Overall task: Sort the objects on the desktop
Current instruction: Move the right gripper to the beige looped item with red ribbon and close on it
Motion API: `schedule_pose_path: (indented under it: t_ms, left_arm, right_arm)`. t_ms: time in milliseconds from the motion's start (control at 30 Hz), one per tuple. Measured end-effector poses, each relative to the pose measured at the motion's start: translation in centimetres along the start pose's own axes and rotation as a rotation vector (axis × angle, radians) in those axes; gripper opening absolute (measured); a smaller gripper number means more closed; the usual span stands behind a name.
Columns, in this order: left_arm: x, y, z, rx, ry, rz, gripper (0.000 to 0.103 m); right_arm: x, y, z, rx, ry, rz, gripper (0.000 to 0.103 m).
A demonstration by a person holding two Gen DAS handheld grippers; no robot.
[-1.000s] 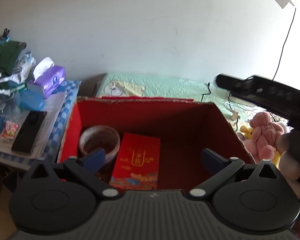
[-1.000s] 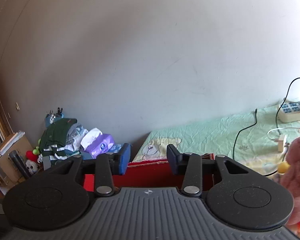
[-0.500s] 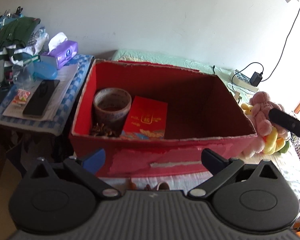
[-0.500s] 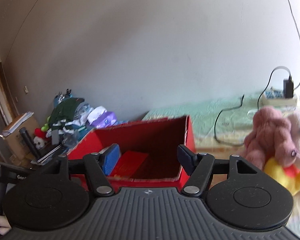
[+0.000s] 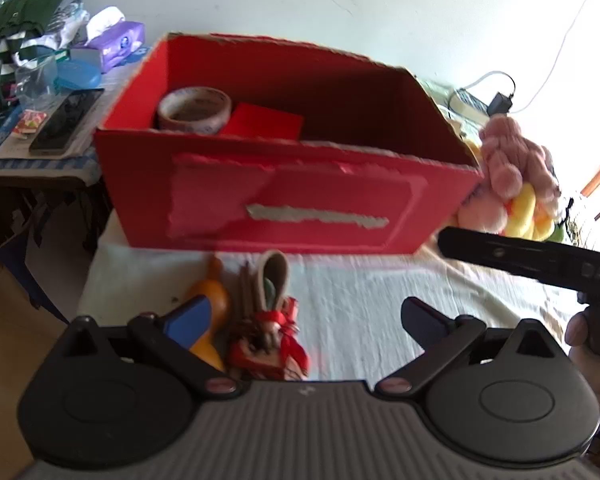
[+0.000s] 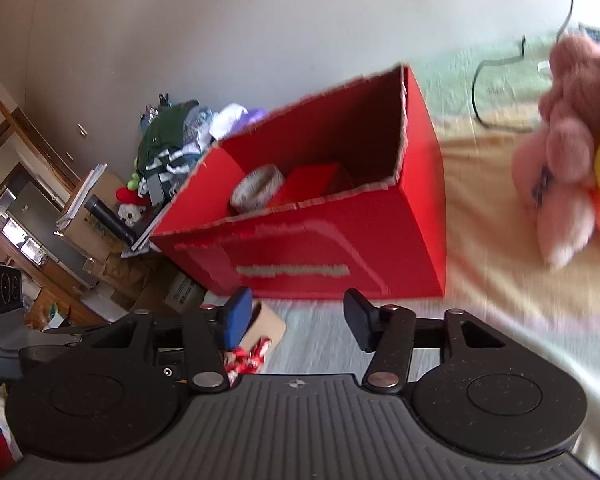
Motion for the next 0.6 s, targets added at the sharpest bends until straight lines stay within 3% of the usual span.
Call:
schedule_pose_path:
  t_ms: [267, 467, 600]
  left_arm:
    - [2.7, 0.6, 1.7, 0.024, -0.059, -0.025, 0.099]
    - [4.5, 0.6, 3.0, 0.055, -0.089, -0.027, 0.1]
    - [4.6, 1.8, 3.1, 0.099, -0.086, 0.022, 0.101]
  right_arm:
    - [0.1, 0.3, 1.8, 0.063, -0.062, -0.01, 0.054]
    - [0.0, 0.8, 1.8, 0.086, -0.056, 0.006, 0.054]
    - [-0.1, 1.8, 1.8, 0.124, -0.051, 0.03, 0.054]
Point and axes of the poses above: each gripper's, at about its wrist camera, not at the fingertips, and x roughly the way its jaws point, y to its right, z to its underside, the point moved 10 cm from there along x, roughly the way its jaws point, and after that the axes turned 11 degrees about y, right-handed, at the moved point
